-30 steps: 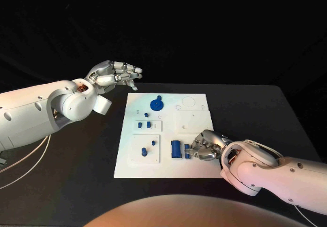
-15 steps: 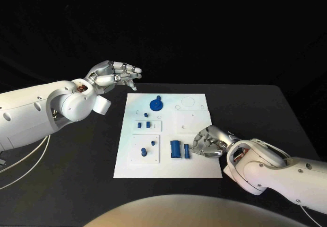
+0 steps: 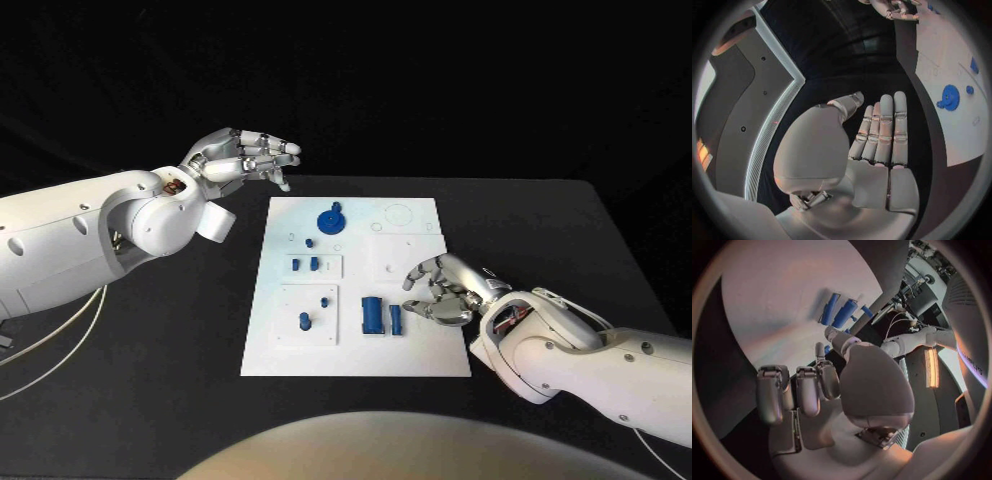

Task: Assemble the parts on the task board

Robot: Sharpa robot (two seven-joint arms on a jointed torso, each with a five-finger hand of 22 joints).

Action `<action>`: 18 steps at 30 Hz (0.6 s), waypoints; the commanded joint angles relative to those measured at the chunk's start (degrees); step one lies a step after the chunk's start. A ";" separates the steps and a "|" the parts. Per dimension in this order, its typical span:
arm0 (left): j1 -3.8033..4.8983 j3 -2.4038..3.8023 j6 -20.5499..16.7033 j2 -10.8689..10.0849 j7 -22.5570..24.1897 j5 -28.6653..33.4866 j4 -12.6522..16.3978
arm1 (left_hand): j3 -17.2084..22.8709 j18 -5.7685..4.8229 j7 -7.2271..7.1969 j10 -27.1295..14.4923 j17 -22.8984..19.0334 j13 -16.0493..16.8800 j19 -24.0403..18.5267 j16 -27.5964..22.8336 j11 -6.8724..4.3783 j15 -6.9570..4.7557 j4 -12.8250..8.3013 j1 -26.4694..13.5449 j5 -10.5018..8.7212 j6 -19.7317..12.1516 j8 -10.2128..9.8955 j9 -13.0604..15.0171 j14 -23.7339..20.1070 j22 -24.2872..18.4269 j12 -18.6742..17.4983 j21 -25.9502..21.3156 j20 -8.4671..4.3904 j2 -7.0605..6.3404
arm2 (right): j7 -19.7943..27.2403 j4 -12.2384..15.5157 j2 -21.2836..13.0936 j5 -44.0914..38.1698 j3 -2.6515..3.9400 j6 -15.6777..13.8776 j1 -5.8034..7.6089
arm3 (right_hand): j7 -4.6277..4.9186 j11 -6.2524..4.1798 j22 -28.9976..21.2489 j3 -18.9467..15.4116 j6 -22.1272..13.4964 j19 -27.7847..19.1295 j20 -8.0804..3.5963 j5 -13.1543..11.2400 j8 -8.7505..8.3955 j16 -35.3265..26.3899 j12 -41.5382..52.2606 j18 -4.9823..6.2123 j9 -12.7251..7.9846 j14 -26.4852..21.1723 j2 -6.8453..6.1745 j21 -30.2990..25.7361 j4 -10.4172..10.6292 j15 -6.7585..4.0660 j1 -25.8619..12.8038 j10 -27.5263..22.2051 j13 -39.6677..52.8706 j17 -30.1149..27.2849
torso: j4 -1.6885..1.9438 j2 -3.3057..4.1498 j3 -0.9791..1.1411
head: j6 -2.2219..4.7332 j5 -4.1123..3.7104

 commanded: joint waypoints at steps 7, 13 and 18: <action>0.04 0.04 0.82 0.09 0.36 0.09 0.12 | -0.07 0.74 -0.04 -0.39 0.05 -0.09 0.45 0.27 -0.18 0.19 0.40 -0.18 0.12 -0.25 0.39 0.04 -0.17 -0.06 0.39 -0.38 0.08 0.33 | 2.12 -1.48 1.44 -1.22 -0.09 0.40 -0.63 | -0.19 0.32 13.89 1.90 2.23 4.27 0.43 -0.13 -0.81 0.45 0.50 0.10 -1.21 4.26 0.90 0.57 -0.29 0.35 0.13 0.19 6.59 7.44 | -0.02 0.03 -0.02 | 0.01 0.15; 0.04 0.04 0.83 0.06 0.34 0.09 0.15 | -0.07 0.74 -0.04 -0.39 0.05 -0.09 0.45 0.27 -0.18 0.19 0.40 -0.18 0.12 -0.25 0.39 0.04 -0.17 -0.06 0.39 -0.38 0.08 0.33 | 1.63 -1.92 2.07 -1.21 -0.11 0.88 -0.89 | -0.43 0.14 13.92 1.92 3.13 4.32 0.36 -0.14 -0.82 0.48 0.63 0.08 -1.49 4.27 0.66 0.68 -0.25 0.21 -0.47 0.28 6.64 7.50 | -0.03 0.01 0.04 | 0.01 0.13; 0.04 0.04 0.83 0.03 0.33 0.09 0.20 | -0.07 0.74 -0.04 -0.39 0.05 -0.09 0.45 0.27 -0.18 0.19 0.40 -0.18 0.12 -0.25 0.39 0.04 -0.17 -0.06 0.39 -0.38 0.08 0.33 | 1.32 -2.19 2.52 -1.21 -0.11 1.29 -1.02 | -0.50 0.09 13.92 1.80 3.38 4.32 0.32 -0.14 -0.86 0.52 0.65 0.08 -1.60 4.29 0.48 0.69 -0.19 0.16 -0.78 0.30 6.64 7.59 | -0.02 0.03 0.00 | 0.01 0.20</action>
